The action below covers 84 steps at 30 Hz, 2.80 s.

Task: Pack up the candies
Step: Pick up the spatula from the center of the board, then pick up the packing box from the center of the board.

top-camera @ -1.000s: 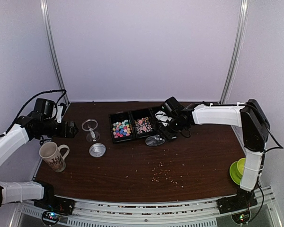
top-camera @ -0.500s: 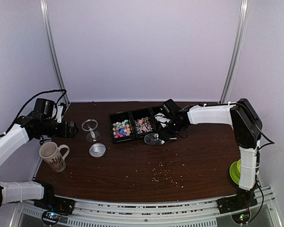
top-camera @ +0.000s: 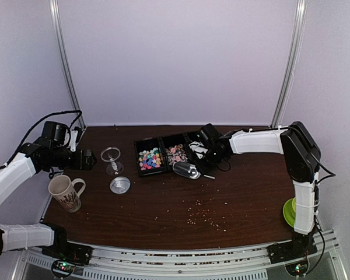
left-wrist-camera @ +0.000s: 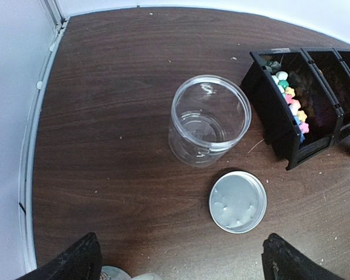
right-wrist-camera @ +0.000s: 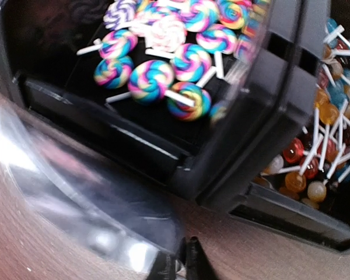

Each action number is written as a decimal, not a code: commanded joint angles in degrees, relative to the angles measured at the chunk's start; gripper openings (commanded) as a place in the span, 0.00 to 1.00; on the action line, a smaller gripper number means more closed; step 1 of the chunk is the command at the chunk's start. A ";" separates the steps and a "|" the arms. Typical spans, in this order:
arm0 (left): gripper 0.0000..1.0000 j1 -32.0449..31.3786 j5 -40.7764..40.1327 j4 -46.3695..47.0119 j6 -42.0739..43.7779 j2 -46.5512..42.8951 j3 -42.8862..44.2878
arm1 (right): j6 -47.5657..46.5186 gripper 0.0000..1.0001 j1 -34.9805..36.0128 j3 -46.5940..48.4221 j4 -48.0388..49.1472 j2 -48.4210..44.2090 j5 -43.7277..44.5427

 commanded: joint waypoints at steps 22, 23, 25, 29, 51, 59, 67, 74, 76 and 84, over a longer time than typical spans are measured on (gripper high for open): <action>0.98 0.05 -6.28 -5.16 -0.77 12.59 14.86 | 7.67 0.00 0.26 -15.18 -2.20 -26.36 4.02; 0.98 0.07 -6.21 -5.23 -1.07 14.14 15.79 | 8.04 0.00 0.47 -15.70 -2.45 -28.12 4.46; 0.98 0.08 -5.58 -5.54 -1.77 17.26 18.04 | 8.62 0.00 0.77 -16.80 -2.67 -31.54 5.34; 0.96 0.07 -5.49 -5.65 -2.93 23.97 22.39 | 9.22 0.00 1.25 -19.02 -3.09 -36.33 6.70; 0.50 1.11 -2.97 -6.74 -3.28 45.70 34.09 | 10.91 0.00 1.95 -26.94 -2.79 -48.24 7.17; 0.29 1.07 -3.17 -7.08 -2.63 46.41 34.02 | 10.80 0.00 2.00 -26.84 -2.51 -47.26 7.03; 0.06 1.04 -3.13 -7.04 -2.16 46.26 33.84 | 10.71 0.00 2.00 -26.65 -2.34 -47.05 7.09; 0.00 1.04 -3.10 -7.04 -2.05 45.53 33.84 | 10.70 0.00 2.00 -26.70 -2.29 -46.34 7.19; 0.00 1.01 -3.09 -7.08 -2.12 44.48 33.92 | 10.69 0.00 2.00 -26.70 -2.39 -46.55 7.23; 0.00 -0.10 -1.76 -8.25 -2.10 37.70 34.18 | 10.82 0.00 2.01 -26.55 -3.02 -47.80 7.63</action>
